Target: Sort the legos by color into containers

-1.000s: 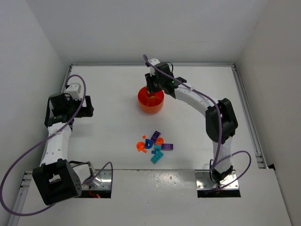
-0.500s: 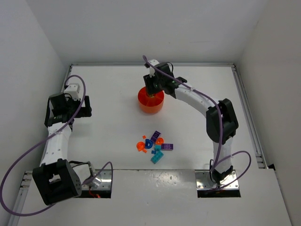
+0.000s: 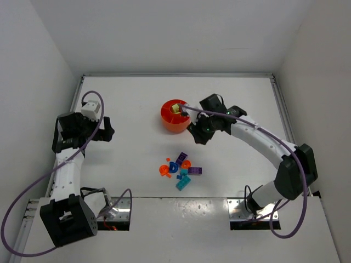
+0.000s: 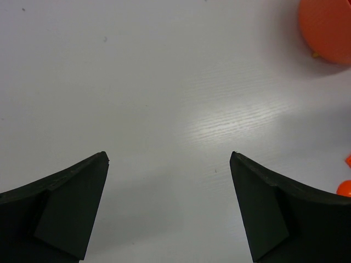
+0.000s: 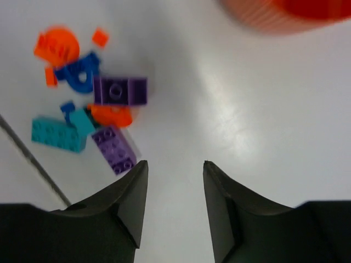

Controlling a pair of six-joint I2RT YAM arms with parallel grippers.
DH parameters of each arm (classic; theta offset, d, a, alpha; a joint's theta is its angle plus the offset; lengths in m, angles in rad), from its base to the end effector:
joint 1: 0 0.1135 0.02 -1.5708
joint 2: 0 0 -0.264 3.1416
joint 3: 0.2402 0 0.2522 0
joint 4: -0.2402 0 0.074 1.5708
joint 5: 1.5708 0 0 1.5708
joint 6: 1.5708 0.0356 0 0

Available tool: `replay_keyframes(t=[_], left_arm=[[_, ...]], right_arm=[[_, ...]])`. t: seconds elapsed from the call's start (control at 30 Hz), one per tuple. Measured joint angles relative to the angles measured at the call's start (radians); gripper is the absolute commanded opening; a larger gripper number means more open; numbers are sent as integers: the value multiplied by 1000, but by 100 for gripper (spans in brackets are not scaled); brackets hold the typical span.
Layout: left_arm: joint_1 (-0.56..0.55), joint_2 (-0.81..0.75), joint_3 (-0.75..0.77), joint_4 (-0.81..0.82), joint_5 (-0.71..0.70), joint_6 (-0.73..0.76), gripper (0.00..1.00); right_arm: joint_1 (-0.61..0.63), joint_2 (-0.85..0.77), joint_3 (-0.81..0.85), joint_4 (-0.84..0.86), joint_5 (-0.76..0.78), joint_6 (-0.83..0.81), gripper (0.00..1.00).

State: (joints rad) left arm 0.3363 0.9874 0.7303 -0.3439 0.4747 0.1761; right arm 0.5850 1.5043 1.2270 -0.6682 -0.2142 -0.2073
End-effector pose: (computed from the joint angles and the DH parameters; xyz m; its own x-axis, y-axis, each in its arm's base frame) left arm 0.2073 0.0552 0.2698 -0.5146 -0.0148 -0.8573 0.1549 0.9818 -0.1100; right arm 0.2611 0.1820 0.2794 -0.5291 -0.5917 -0.6083 -0.7687 0.6378 0.0482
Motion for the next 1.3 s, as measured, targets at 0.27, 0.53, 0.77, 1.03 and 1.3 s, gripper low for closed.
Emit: replay_keyframes(t=[0.27,0.53,0.77,1.03,1.3], left_arm=[[0,25,5,-45,54,15,100],[0,16,8,-49,56,26,100],[0,17,8,-52,56,31,100],[0,24,8,-52,55,41,100],[0,32,8,-51,54,48,100]], right_arm=[[21,2,-229,-158,2,-168,59],[97,18,-267,-169,-28,-210,62],[177,79,-311,-100,5,-170,62],[206,140,-313,-1,77,-126,62],[230,186,-322,34,98,-112,44]])
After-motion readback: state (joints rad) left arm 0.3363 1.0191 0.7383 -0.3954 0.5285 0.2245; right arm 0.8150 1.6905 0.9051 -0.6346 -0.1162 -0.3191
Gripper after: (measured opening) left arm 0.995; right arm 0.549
